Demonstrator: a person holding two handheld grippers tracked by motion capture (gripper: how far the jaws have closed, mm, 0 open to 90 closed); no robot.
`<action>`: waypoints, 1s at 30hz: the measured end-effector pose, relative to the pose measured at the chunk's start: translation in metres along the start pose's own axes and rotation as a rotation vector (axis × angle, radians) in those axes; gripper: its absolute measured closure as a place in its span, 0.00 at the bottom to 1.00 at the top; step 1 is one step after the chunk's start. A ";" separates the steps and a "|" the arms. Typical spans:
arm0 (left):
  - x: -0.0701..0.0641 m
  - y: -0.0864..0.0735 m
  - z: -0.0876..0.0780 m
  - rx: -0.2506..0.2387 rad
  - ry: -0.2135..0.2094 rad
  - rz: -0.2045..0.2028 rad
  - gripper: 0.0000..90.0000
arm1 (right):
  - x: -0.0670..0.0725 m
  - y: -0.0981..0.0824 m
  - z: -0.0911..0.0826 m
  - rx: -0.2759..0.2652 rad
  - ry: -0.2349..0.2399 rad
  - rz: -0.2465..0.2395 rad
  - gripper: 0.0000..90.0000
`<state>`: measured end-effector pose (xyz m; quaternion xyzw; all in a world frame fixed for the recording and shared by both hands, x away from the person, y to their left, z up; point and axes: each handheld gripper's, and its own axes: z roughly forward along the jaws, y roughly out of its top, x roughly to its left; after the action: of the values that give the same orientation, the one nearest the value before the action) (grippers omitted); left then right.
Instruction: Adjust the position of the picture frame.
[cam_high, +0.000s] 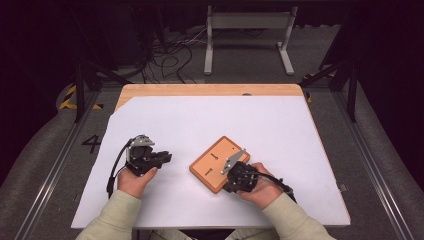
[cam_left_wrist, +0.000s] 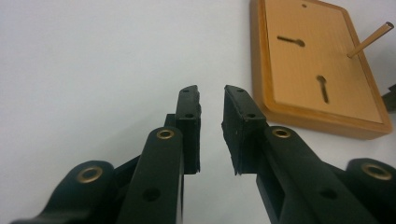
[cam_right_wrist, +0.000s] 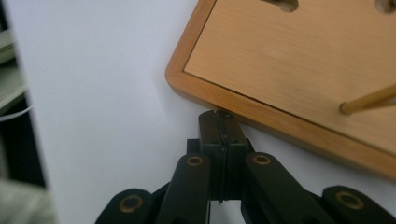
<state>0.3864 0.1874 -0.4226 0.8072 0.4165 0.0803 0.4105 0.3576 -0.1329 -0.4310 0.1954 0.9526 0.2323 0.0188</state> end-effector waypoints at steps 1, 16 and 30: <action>0.003 -0.001 -0.002 -0.004 0.003 -0.005 0.84 | -0.001 0.004 0.003 -0.005 -0.014 -0.001 1.00; 0.008 -0.021 -0.027 -0.138 0.043 0.048 0.67 | -0.038 0.035 -0.056 -0.130 -0.076 0.002 1.00; 0.000 -0.042 -0.047 -0.192 0.099 0.095 0.64 | -0.122 0.087 -0.017 -0.079 -0.184 0.136 1.00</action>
<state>0.3389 0.2288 -0.4232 0.7781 0.3878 0.1790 0.4606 0.4997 -0.1154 -0.3833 0.2792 0.9215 0.2515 0.0982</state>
